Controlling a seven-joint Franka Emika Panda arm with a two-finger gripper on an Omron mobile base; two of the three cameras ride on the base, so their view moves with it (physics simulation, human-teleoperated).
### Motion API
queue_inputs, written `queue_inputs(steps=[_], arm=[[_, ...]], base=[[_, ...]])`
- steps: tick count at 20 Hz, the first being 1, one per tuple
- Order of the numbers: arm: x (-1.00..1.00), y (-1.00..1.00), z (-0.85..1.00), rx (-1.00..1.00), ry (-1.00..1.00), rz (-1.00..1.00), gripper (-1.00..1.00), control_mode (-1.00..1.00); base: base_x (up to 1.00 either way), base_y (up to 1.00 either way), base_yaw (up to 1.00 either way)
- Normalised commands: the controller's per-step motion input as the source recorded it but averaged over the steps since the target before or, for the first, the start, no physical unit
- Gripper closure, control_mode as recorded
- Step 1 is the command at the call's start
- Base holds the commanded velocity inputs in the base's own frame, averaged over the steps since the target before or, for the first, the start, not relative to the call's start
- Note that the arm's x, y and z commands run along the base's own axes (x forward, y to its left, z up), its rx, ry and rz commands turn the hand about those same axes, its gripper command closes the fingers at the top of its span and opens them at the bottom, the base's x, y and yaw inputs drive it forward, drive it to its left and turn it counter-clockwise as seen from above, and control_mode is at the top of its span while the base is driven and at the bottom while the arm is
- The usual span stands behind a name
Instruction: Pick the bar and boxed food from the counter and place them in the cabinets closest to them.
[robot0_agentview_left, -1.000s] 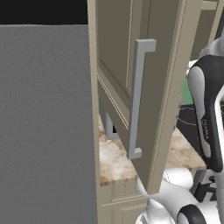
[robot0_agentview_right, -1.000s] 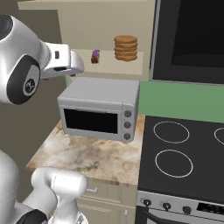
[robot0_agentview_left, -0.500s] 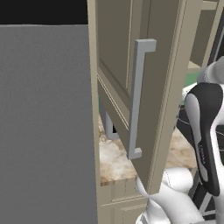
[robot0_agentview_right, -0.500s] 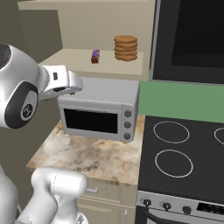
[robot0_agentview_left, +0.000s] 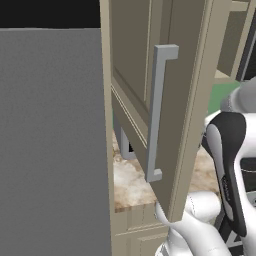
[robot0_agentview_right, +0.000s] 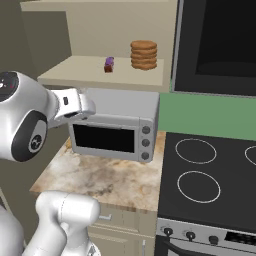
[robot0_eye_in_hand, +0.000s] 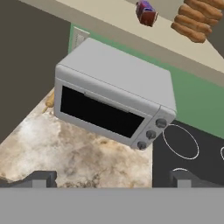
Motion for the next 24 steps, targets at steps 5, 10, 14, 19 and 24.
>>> queue_inputs(steps=[5, 10, 14, 19, 24], arm=[[0.0, -0.02, -0.15, 0.0, 0.0, 0.04, -1.0, -1.0], [0.02, 0.0, -0.17, 0.0, 0.0, 0.02, -1.0, -1.0], [0.0, 0.0, -0.1, -0.01, 0.0, 0.0, -1.0, -1.0], [0.0, 0.0, 0.0, 0.0, 0.0, 0.0, -1.0, -1.0], [0.0, 0.0, 0.0, 0.0, 0.0, 0.0, -1.0, -1.0]], base=[[0.0, 0.0, 0.0], [0.0, 0.0, 0.0], [0.0, 0.0, 0.0], [0.0, 0.0, 0.0], [0.0, 0.0, 0.0]])
